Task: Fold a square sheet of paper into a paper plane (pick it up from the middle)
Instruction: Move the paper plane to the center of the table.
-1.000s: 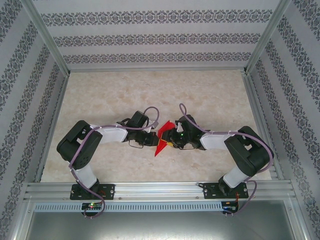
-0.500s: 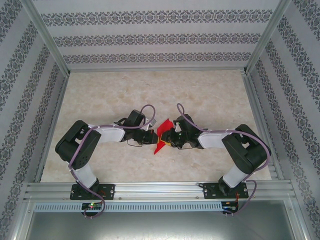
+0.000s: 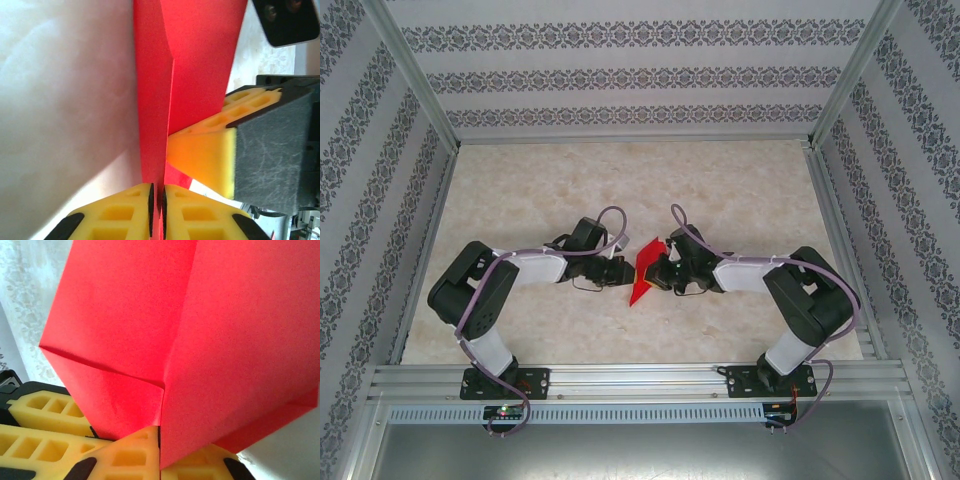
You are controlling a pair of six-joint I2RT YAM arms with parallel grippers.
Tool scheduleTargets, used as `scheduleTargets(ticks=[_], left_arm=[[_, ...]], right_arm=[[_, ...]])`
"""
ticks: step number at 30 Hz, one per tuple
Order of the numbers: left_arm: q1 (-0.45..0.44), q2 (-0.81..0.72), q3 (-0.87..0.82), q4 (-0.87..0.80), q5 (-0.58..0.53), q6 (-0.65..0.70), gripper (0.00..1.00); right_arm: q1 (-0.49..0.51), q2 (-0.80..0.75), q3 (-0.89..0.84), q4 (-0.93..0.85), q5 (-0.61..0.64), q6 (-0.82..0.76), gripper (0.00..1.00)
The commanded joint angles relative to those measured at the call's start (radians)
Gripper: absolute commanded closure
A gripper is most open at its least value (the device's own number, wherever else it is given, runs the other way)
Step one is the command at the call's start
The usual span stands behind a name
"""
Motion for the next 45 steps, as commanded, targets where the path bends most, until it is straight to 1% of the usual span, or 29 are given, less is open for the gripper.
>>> scheduleTargets(ticks=[1,3,7,10,12,13,16,20,22,26,34,45], left_arm=[[0.022,-0.030,-0.022,0.006,-0.007,0.021,0.83],[0.023,-0.032,-0.026,0.005,-0.008,0.021,0.82],[0.022,-0.024,-0.037,0.008,0.010,0.020,0.80],[0.022,-0.044,-0.049,-0.006,0.015,0.021,0.75],[0.025,-0.082,-0.062,-0.048,-0.013,0.028,0.73],[0.027,-0.103,-0.064,-0.087,-0.046,0.040,0.71],[0.033,-0.164,-0.051,-0.247,-0.141,0.078,0.64],[0.052,-0.295,-0.074,-0.355,-0.212,0.068,0.58],[0.067,-0.347,-0.086,-0.398,-0.230,0.065,0.55],[0.097,-0.395,-0.098,-0.478,-0.261,0.076,0.54],[0.139,-0.441,-0.144,-0.492,-0.271,0.076,0.52],[0.151,-0.435,-0.161,-0.476,-0.258,0.089,0.51]], right_arm=[[0.021,-0.047,0.059,-0.167,0.067,-0.086,0.96],[0.029,-0.053,0.089,-0.242,0.081,-0.117,0.97],[0.073,-0.024,0.215,-0.478,0.150,-0.218,0.98],[0.112,0.021,0.307,-0.599,0.190,-0.272,0.97],[0.136,0.054,0.365,-0.674,0.224,-0.302,0.97],[0.146,0.071,0.389,-0.698,0.230,-0.310,0.97],[0.181,0.128,0.459,-0.763,0.249,-0.335,0.97],[0.208,0.182,0.497,-0.770,0.253,-0.333,0.96],[0.219,0.202,0.511,-0.769,0.254,-0.329,0.96],[0.249,0.248,0.558,-0.782,0.262,-0.323,0.92],[0.298,0.292,0.608,-0.796,0.305,-0.287,0.82],[0.332,0.350,0.648,-0.793,0.312,-0.266,0.81]])
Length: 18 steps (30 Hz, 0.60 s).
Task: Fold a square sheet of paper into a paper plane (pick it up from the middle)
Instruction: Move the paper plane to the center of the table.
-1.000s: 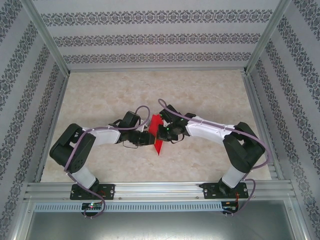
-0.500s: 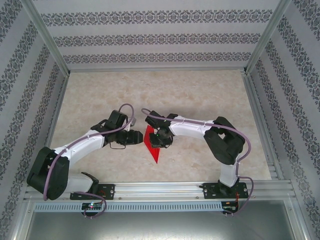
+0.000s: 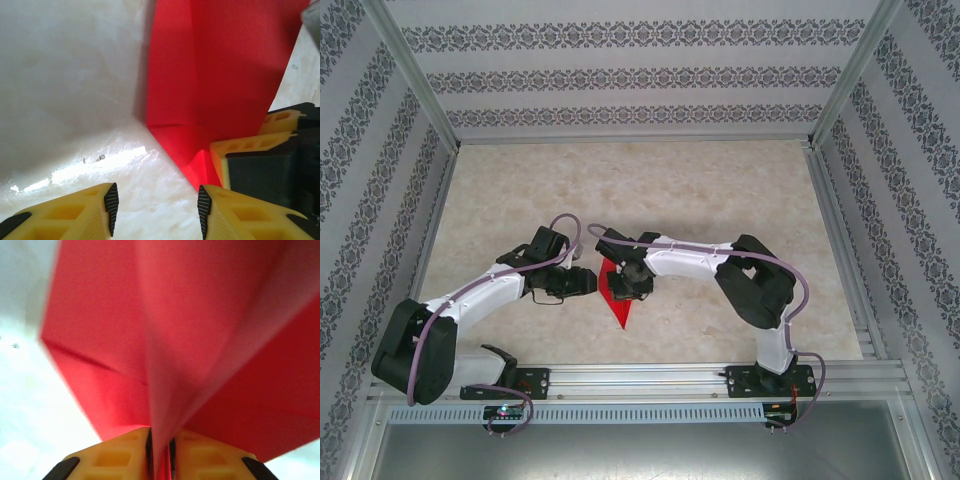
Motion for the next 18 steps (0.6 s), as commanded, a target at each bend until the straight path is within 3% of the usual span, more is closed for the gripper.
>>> scheduleTargets(ticks=[1,15,18], left_arm=[[0.015,-0.009,-0.021,-0.010,0.005,0.028,0.51],[0.015,-0.006,-0.018,-0.001,0.012,0.034,0.51],[0.015,-0.016,0.000,-0.021,-0.015,0.041,0.51]], right_arm=[[0.018,0.028,0.024,-0.022,0.024,0.020,0.80],[0.046,0.064,0.096,-0.090,0.075,0.002,0.78],[0.046,0.021,0.100,-0.092,0.088,-0.002,0.72]])
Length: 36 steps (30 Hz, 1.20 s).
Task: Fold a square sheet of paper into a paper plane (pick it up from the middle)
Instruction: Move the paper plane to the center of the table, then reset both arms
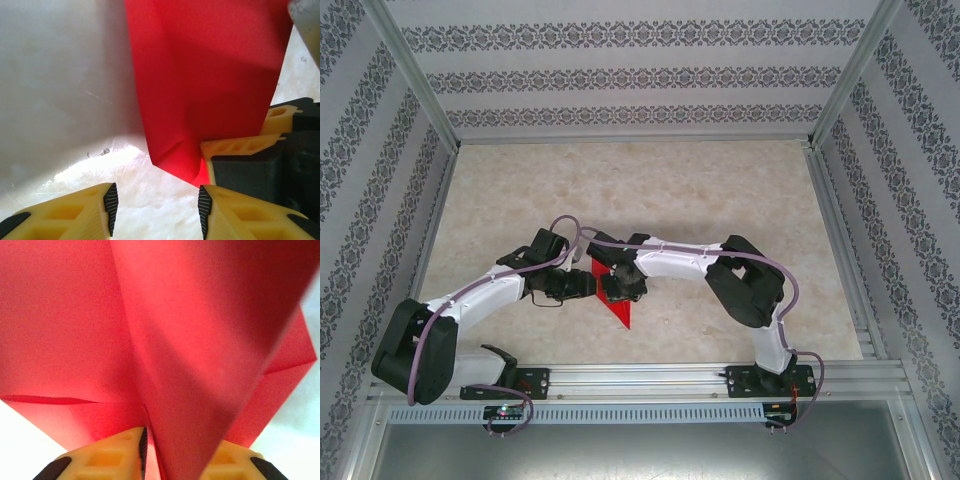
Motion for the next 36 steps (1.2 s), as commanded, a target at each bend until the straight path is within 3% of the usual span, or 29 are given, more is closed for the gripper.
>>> scheduleTargets(ticks=[1,5,10,17,22,25,29,36], left_arm=[[0.015,-0.023,0.025,-0.027,-0.027,0.029,0.51],[0.016,-0.059,0.066,-0.043,-0.052,0.038,0.50],[0.016,-0.088,0.142,-0.088,-0.148,0.094,0.43],[0.047,-0.156,0.133,-0.008,-0.516,0.172,0.18],[0.102,-0.145,0.109,0.080,-0.755,0.239,0.04],[0.172,-0.131,0.073,0.163,-0.796,0.270,0.02],[0.250,-0.103,-0.017,0.377,-0.748,0.320,0.00],[0.297,0.001,-0.105,0.686,-0.746,0.426,0.00]], right_arm=[[0.006,-0.046,0.026,-0.045,0.053,-0.003,0.71],[-0.011,-0.154,-0.007,-0.036,0.046,-0.005,0.62],[-0.057,-0.304,-0.099,0.050,-0.051,-0.003,0.57],[-0.185,-0.466,-0.170,0.016,0.003,-0.207,0.51],[-0.355,-0.630,-0.343,0.168,0.078,-0.334,0.44],[-0.470,-0.753,-0.482,0.308,0.146,-0.405,0.36],[-0.597,-0.892,-0.661,0.519,0.250,-0.495,0.17],[-0.766,-0.890,-0.811,0.757,0.304,-0.612,0.06]])
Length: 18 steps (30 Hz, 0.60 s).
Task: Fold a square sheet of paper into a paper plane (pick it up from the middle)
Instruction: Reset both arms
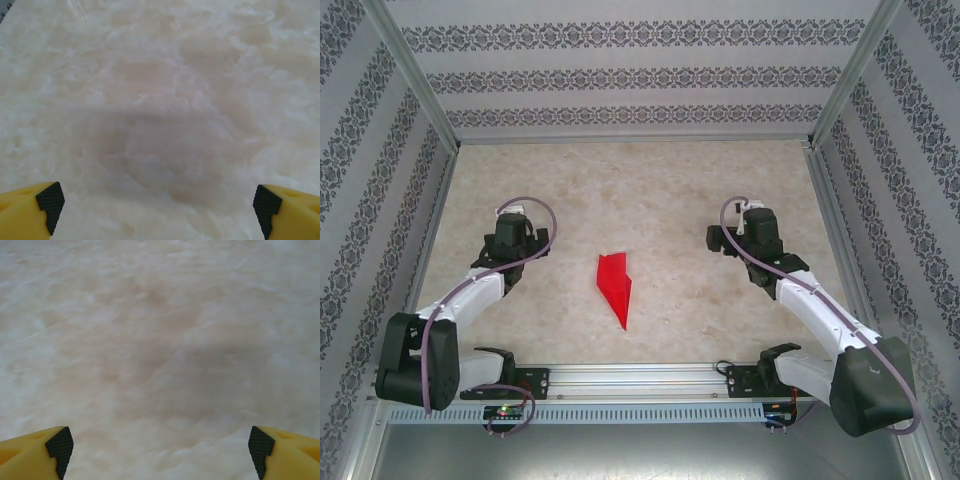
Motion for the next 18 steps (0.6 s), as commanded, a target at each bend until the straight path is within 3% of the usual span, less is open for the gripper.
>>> scheduleTargets(ticks=[1,13,18], left_arm=[[0.020,0.062,-0.026,0.241,-0.018,0.100,0.00],[0.032,0.227,0.019,0.344,0.021,0.139,0.00],[0.040,0.222,0.010,0.355,0.053,0.145,0.00]], right_arm=[[-0.046,0.023,-0.046,0.194,0.077,-0.115,0.04],[-0.159,0.165,-0.151,0.561,0.004,-0.261,0.03],[-0.173,0.196,-0.144,0.588,-0.036,-0.253,0.02]])
